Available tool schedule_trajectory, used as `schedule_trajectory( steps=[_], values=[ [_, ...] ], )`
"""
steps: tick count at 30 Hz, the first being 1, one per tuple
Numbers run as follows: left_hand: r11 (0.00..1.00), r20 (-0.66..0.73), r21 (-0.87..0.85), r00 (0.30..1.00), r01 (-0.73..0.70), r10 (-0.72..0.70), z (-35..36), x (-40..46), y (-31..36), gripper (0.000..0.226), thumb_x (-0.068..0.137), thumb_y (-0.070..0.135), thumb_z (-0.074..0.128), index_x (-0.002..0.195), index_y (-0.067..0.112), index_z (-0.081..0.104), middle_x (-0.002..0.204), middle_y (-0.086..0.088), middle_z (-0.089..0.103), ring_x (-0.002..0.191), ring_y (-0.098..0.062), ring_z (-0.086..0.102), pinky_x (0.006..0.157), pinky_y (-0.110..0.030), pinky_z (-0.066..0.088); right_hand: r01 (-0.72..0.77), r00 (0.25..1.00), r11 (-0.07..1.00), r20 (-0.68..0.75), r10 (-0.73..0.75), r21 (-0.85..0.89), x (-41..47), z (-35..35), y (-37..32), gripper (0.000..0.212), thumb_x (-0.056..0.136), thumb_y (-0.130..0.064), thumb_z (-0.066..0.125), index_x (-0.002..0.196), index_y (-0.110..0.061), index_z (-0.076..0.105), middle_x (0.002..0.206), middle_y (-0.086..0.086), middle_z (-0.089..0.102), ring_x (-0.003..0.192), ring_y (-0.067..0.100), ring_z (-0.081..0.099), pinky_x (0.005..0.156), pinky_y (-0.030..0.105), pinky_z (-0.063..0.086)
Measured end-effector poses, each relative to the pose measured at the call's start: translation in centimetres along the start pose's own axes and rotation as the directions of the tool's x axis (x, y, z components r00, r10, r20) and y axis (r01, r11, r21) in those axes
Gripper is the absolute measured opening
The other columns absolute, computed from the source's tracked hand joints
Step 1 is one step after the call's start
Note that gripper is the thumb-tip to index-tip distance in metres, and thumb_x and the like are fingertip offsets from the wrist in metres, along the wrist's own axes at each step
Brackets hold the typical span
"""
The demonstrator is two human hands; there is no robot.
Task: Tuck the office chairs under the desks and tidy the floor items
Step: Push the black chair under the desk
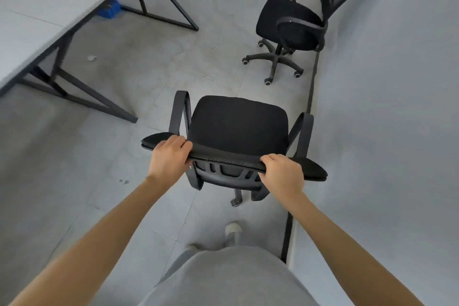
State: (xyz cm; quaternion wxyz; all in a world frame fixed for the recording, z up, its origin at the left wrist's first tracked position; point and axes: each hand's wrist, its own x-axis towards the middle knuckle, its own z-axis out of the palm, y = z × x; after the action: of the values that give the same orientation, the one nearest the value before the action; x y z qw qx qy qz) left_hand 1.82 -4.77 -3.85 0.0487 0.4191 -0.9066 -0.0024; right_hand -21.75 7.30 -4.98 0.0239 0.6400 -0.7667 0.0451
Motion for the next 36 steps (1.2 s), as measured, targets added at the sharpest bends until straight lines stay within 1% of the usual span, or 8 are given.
schedule_trajectory(
  steps=[6, 12, 22, 25, 28, 31, 34, 36],
  values=[
    [0.998, 0.019, -0.056, 1.000, 0.023, -0.022, -0.6, -0.7, -1.6, 0.032, 0.043, 0.003, 0.084, 0.057, 0.010, 0.057, 0.054, -0.003, 0.053, 0.049, -0.023, 0.053, 0.042, -0.020, 0.032, -0.012, 0.999, 0.999, 0.053, 0.009, 0.043, -0.2, 0.3, -1.8, 0.026, 0.075, -0.031, 0.072, 0.095, -0.013, 0.071, 0.083, 0.003, 0.072, 0.073, 0.021, 0.067, 0.056, 0.027, 0.055],
    [0.994, 0.004, -0.061, 0.996, 0.091, -0.091, -0.3, -4.9, -2.2, 0.030, 0.045, 0.006, 0.085, 0.059, 0.011, 0.059, 0.055, -0.003, 0.054, 0.049, -0.022, 0.054, 0.041, -0.020, 0.034, 0.088, 0.996, 0.996, 0.010, -0.088, 0.016, -1.1, 0.3, -3.4, 0.033, 0.048, -0.026, 0.088, 0.076, -0.016, 0.074, 0.062, -0.003, 0.069, 0.053, 0.016, 0.064, 0.037, 0.022, 0.048],
    [0.962, -0.029, 0.029, 0.962, 0.273, -0.272, -1.5, -14.1, -4.2, 0.028, 0.035, 0.005, 0.080, 0.050, 0.013, 0.058, 0.046, -0.001, 0.050, 0.040, -0.022, 0.049, 0.044, -0.020, 0.029, 0.370, 0.928, 0.925, -0.070, -0.365, 0.086, 0.1, 1.6, -8.0, 0.033, 0.046, -0.019, 0.085, 0.076, -0.019, 0.072, 0.067, -0.003, 0.070, 0.060, 0.019, 0.066, 0.041, 0.022, 0.044],
    [0.927, -0.047, 0.010, 0.926, 0.375, -0.374, -1.3, -16.5, -3.0, 0.027, 0.033, 0.007, 0.078, 0.048, 0.014, 0.057, 0.045, 0.000, 0.049, 0.040, -0.021, 0.048, 0.042, -0.021, 0.034, 0.505, 0.863, 0.857, -0.078, -0.499, 0.104, 1.8, 1.9, -8.5, 0.034, 0.043, -0.015, 0.083, 0.075, -0.020, 0.071, 0.070, -0.006, 0.070, 0.062, 0.018, 0.066, 0.040, 0.021, 0.042],
    [0.881, -0.055, -0.012, 0.879, 0.473, -0.473, -0.9, -18.7, -0.7, 0.027, 0.033, 0.010, 0.077, 0.046, 0.014, 0.053, 0.044, 0.001, 0.046, 0.038, -0.019, 0.045, 0.041, -0.020, 0.030, 0.641, 0.767, 0.758, -0.087, -0.635, 0.117, 3.6, 2.1, -8.7, 0.039, 0.038, -0.015, 0.084, 0.074, -0.021, 0.070, 0.071, -0.009, 0.070, 0.063, 0.016, 0.065, 0.041, 0.020, 0.042],
    [0.815, -0.061, -0.037, 0.812, 0.579, -0.580, -0.6, -20.2, 1.5, 0.029, 0.034, 0.012, 0.077, 0.048, 0.014, 0.052, 0.046, 0.001, 0.047, 0.040, -0.020, 0.046, 0.040, -0.020, 0.027, 0.769, 0.639, 0.628, -0.090, -0.764, 0.124, 5.4, 2.3, -9.6, 0.043, 0.035, -0.018, 0.086, 0.075, -0.020, 0.070, 0.073, -0.008, 0.070, 0.065, 0.016, 0.066, 0.045, 0.019, 0.043],
    [0.726, -0.069, -0.059, 0.723, 0.685, -0.687, -0.5, -21.2, 3.9, 0.032, 0.037, 0.016, 0.078, 0.058, 0.013, 0.054, 0.056, 0.000, 0.051, 0.048, -0.022, 0.052, 0.040, -0.024, 0.037, 0.863, 0.500, 0.483, -0.114, -0.858, 0.150, 7.5, 2.6, -10.9, 0.041, 0.037, -0.013, 0.084, 0.076, -0.015, 0.069, 0.072, -0.004, 0.070, 0.066, 0.020, 0.066, 0.049, 0.023, 0.048],
    [0.666, -0.069, -0.056, 0.663, 0.744, -0.746, -0.2, -21.6, 5.7, 0.034, 0.042, 0.021, 0.078, 0.069, 0.012, 0.058, 0.066, -0.001, 0.056, 0.059, -0.024, 0.056, 0.046, -0.028, 0.046, 0.912, 0.399, 0.380, -0.122, -0.909, 0.153, 8.8, 2.9, -11.6, 0.037, 0.040, -0.011, 0.082, 0.075, -0.012, 0.068, 0.070, -0.001, 0.069, 0.065, 0.023, 0.066, 0.050, 0.027, 0.050]
  ],
)
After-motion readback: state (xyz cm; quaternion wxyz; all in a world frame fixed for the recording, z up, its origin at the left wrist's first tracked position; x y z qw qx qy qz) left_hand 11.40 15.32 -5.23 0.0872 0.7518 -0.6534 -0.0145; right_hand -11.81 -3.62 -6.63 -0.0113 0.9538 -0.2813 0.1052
